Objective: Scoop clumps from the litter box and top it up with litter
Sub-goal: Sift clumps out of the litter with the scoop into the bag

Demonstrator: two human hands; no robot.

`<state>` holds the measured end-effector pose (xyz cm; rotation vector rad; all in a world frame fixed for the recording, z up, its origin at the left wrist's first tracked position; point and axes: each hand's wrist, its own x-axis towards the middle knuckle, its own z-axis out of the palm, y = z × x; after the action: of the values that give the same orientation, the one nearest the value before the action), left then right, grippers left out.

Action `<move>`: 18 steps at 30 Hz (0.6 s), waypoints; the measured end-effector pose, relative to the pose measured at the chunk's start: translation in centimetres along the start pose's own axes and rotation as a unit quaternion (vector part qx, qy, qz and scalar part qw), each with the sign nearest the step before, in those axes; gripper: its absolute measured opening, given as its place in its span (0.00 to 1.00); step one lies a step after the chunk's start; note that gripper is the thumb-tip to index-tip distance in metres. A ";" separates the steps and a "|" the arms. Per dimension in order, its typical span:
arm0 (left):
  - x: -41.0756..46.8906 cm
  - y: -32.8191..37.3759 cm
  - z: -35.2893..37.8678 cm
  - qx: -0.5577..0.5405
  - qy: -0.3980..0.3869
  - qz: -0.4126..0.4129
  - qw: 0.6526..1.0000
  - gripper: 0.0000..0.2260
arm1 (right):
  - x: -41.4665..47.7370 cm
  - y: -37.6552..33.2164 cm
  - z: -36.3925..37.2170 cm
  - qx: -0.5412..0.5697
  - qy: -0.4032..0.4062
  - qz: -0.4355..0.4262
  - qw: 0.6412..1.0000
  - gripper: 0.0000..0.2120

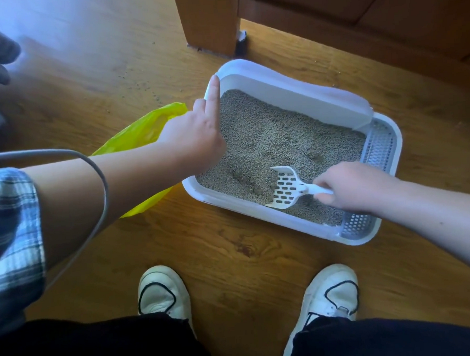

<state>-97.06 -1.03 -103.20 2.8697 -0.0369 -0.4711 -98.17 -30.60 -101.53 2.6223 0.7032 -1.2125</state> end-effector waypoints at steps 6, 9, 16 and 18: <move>0.1 -0.1 0.0 0.001 -0.001 0.002 1.000 0.40 | 0.9 -2.4 1.9 0.063 0.020 0.004 0.998 0.13; 0.0 -0.3 0.0 -0.006 0.006 0.007 1.000 0.39 | 1.8 -2.8 2.4 0.096 0.027 0.004 0.995 0.15; -0.1 -0.4 0.0 -0.012 0.029 0.017 0.999 0.38 | 4.5 -4.0 2.2 0.104 0.044 -0.040 0.993 0.14; 0.0 -0.3 0.1 -0.010 0.034 0.016 0.999 0.38 | 4.8 -4.3 2.3 0.125 0.039 -0.049 0.990 0.13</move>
<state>-97.14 -0.80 -103.38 2.8582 -0.0666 -0.3645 -99.08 -25.92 -106.48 2.8821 0.7468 -1.3097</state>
